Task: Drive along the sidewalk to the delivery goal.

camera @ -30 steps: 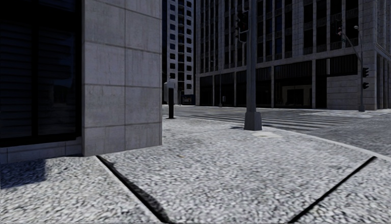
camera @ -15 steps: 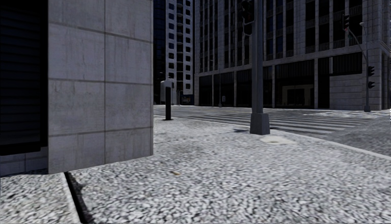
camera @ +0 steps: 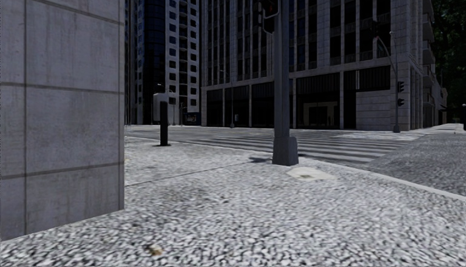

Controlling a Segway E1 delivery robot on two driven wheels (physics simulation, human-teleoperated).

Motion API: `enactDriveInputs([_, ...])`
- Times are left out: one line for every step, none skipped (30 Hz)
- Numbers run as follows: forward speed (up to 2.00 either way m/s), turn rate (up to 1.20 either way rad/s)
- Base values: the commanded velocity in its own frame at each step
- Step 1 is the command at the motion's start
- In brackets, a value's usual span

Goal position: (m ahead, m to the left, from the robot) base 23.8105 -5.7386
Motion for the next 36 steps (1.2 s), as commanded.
enactDriveInputs([1.47, 0.00])
enactDriveInputs([1.47, 0.00])
enactDriveInputs([1.47, 0.00])
enactDriveInputs([1.47, 0.00])
enactDriveInputs([1.47, 0.00])
enactDriveInputs([1.47, 0.00])
enactDriveInputs([1.47, 0.00])
enactDriveInputs([1.47, 0.00])
enactDriveInputs([1.47, 0.00])
enactDriveInputs([1.47, 0.00])
enactDriveInputs([1.47, 0.00])
enactDriveInputs([1.47, 0.00])
enactDriveInputs([1.47, 0.00])
enactDriveInputs([1.47, 0.00])
enactDriveInputs([1.47, 0.00])
enactDriveInputs([1.47, 0.00])
enactDriveInputs([1.47, 0.00])
enactDriveInputs([1.47, 0.00])
enactDriveInputs([1.47, 0.00])
enactDriveInputs([1.47, 0.00])
enactDriveInputs([1.47, 0.00])
enactDriveInputs([1.47, 0.00])
enactDriveInputs([1.47, 0.00])
enactDriveInputs([1.47, 0.00])
enactDriveInputs([1.47, 0.00])
enactDriveInputs([1.47, 0.00])
enactDriveInputs([1.47, 0.00])
enactDriveInputs([1.47, 0.00])
enactDriveInputs([1.47, 0.00])
enactDriveInputs([1.47, 0.00])
enactDriveInputs([1.47, 0.00])
enactDriveInputs([1.47, 0.00])
enactDriveInputs([1.47, 0.00])
enactDriveInputs([1.47, 0.00])
enactDriveInputs([1.47, 0.00])
enactDriveInputs([1.47, 0.00])
